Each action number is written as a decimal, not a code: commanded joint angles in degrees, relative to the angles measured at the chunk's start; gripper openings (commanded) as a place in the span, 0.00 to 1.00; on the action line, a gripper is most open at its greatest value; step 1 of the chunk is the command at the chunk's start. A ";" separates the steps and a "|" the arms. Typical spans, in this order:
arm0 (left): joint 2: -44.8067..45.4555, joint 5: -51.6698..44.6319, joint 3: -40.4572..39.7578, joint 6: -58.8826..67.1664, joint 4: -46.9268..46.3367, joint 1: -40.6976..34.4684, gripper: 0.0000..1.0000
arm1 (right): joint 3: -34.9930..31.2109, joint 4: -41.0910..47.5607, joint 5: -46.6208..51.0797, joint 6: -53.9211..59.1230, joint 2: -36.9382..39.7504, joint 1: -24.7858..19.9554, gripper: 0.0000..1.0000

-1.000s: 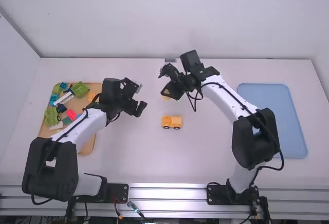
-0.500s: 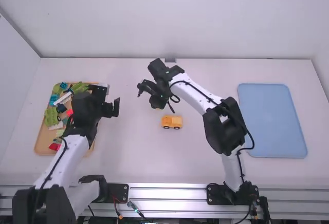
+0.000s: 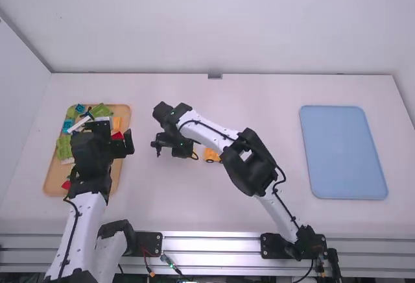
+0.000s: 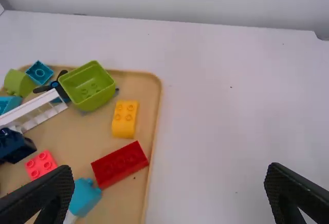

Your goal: Assemble lego blocks to make yellow taxi

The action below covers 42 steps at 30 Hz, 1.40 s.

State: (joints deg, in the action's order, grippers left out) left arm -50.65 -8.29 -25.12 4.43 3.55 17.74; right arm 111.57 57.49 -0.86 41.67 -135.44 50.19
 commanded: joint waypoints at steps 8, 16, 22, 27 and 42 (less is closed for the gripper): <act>-1.20 -1.77 0.39 0.50 -0.09 0.31 0.99 | 1.36 -1.95 6.25 -0.90 -2.62 -0.33 0.00; -2.40 -1.77 0.39 0.46 -0.07 0.22 0.99 | 1.27 -2.12 4.79 -1.40 -2.62 -1.18 0.00; -2.38 -2.25 0.39 0.50 -0.07 0.24 0.99 | 1.14 -2.36 2.75 -1.36 -2.62 -1.09 0.00; -2.38 -3.89 0.39 0.50 0.02 0.28 0.99 | -0.83 -5.09 2.60 -1.36 -2.62 -1.09 0.01; -2.38 -3.89 0.39 0.48 -0.09 0.26 0.99 | -1.42 -4.76 1.97 -1.51 -3.02 -1.07 0.22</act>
State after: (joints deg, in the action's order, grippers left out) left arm -52.93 -11.53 -25.10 4.47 3.62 17.74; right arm 111.24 52.51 1.50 40.53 -137.10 49.12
